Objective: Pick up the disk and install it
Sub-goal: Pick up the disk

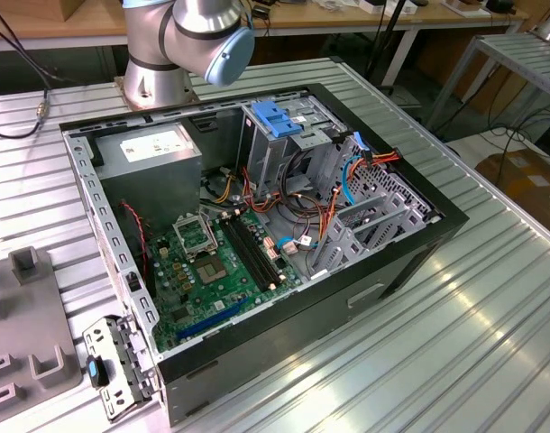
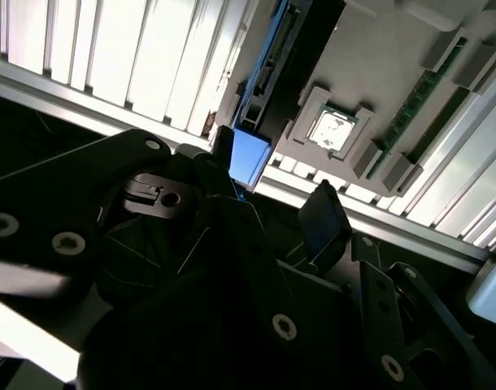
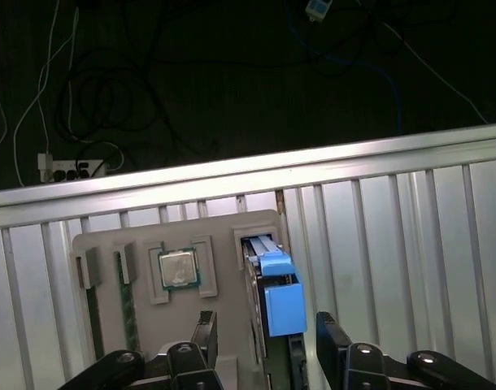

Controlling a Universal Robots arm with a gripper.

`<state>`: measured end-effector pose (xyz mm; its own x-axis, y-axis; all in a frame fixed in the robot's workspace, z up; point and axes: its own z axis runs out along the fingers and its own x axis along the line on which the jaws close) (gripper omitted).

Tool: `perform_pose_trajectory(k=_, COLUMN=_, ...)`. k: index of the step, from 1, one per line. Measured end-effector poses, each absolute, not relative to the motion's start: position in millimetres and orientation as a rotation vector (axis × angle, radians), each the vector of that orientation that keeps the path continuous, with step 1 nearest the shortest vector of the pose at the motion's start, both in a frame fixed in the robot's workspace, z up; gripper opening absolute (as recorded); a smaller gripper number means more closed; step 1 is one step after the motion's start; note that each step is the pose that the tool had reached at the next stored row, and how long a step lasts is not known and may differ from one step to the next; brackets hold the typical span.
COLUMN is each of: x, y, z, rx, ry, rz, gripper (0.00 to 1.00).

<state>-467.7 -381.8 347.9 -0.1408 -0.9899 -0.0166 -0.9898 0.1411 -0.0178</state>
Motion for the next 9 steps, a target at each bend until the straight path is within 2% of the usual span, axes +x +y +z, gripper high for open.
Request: perform_pose_trajectory(k=9, x=-471, y=-380, z=336, rx=-2.047, ry=2.351, rz=-0.004, gripper=0.6)
